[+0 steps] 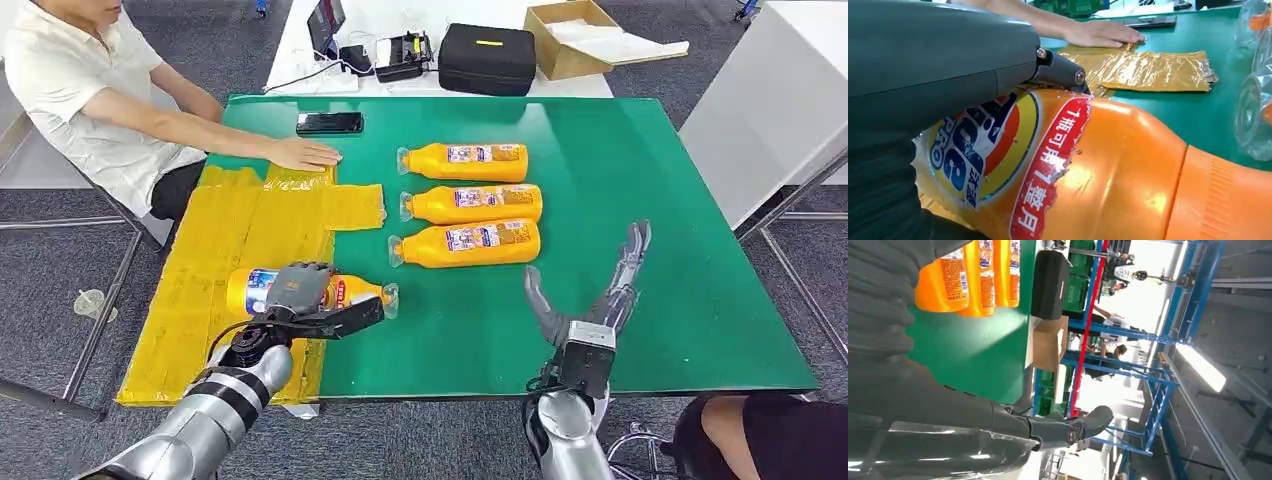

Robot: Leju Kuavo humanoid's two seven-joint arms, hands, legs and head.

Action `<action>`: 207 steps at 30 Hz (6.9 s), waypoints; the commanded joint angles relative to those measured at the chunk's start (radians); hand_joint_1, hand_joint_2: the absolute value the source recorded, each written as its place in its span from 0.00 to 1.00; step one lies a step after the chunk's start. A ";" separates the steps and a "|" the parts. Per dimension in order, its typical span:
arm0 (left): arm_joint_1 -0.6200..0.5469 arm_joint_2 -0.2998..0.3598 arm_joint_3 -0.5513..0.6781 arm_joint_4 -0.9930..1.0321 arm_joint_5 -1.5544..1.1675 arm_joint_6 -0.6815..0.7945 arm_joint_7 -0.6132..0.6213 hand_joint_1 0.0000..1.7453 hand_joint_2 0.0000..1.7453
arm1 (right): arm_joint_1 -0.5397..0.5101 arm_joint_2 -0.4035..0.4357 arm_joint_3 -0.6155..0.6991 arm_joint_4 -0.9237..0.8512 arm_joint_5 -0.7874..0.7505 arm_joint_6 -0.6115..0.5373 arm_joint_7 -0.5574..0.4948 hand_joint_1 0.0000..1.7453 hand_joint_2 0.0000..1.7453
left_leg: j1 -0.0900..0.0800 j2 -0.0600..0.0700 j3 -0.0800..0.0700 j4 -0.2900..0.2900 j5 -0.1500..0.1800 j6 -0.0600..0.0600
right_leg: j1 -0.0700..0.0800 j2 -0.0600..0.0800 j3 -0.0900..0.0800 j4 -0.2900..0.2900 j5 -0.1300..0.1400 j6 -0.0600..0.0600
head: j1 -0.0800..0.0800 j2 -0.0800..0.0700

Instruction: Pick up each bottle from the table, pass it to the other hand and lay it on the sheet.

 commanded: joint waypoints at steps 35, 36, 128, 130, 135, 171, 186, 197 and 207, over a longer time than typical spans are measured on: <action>-0.016 0.018 0.044 0.086 0.116 -0.092 -0.154 0.00 1.00 | -0.040 -0.039 0.020 0.103 -0.039 -0.036 -0.003 0.00 1.00 | 0.000 0.003 0.005 -0.001 -0.001 0.000 | 0.001 0.002 0.005 -0.001 0.000 -0.003 | 0.000 0.000; -0.016 0.018 0.044 0.086 0.116 -0.092 -0.154 0.00 1.00 | -0.040 -0.039 0.020 0.103 -0.039 -0.036 -0.003 0.00 1.00 | 0.000 0.002 0.005 -0.001 -0.001 0.000 | 0.000 0.001 0.005 -0.001 0.000 -0.002 | 0.000 0.000; 0.413 0.008 0.059 -0.834 0.722 0.068 -0.388 0.00 1.00 | -0.426 -0.430 0.325 0.685 0.898 0.475 0.595 0.00 1.00 | 0.000 0.004 0.005 0.001 -0.003 0.000 | 0.001 0.003 0.005 0.000 -0.001 -0.004 | 0.000 0.000; 0.416 0.007 0.062 -0.837 0.721 0.069 -0.388 0.00 1.00 | -0.442 -0.432 0.347 0.690 0.920 0.467 0.613 0.00 1.00 | 0.000 0.004 0.005 0.001 -0.002 0.000 | 0.001 0.003 0.004 0.000 -0.001 -0.003 | 0.000 0.000; 0.418 0.012 0.053 -0.837 0.713 0.069 -0.388 0.00 1.00 | -0.443 -0.438 0.343 0.685 0.851 0.533 0.586 0.00 1.00 | 0.000 0.005 0.005 0.001 -0.003 0.000 | 0.001 0.002 0.005 0.001 -0.001 -0.005 | 0.000 0.000; 0.385 0.029 0.024 -0.789 0.711 0.062 -0.397 0.00 1.00 | -0.383 -0.615 0.376 0.692 0.605 0.801 0.560 1.00 1.00 | 0.000 -0.003 0.006 0.000 0.000 0.000 | 0.001 -0.004 0.007 -0.002 -0.001 -0.003 | 0.000 0.000; 0.389 0.012 0.022 -0.784 0.775 0.043 -0.414 0.00 1.00 | -0.252 -0.589 0.270 0.567 0.388 0.730 0.442 1.00 1.00 | 0.001 -0.002 0.010 -0.001 -0.001 0.000 | 0.002 -0.004 0.011 -0.003 -0.001 -0.005 | 0.000 0.000; 0.491 -0.037 -0.032 -0.671 1.286 -0.266 -0.324 0.00 1.00 | -0.117 -0.432 0.097 0.342 0.170 0.751 0.262 1.00 1.00 | 0.000 0.002 0.008 -0.002 -0.002 0.000 | 0.001 0.000 0.007 -0.002 -0.001 -0.003 | 0.000 0.000; 0.487 -0.007 -0.062 -0.661 1.372 -0.370 -0.355 0.00 1.00 | -0.105 -0.340 0.074 0.261 0.108 0.768 0.186 1.00 1.00 | 0.000 0.003 0.006 -0.001 -0.003 0.000 | 0.002 0.001 0.005 -0.001 -0.002 -0.004 | 0.000 0.000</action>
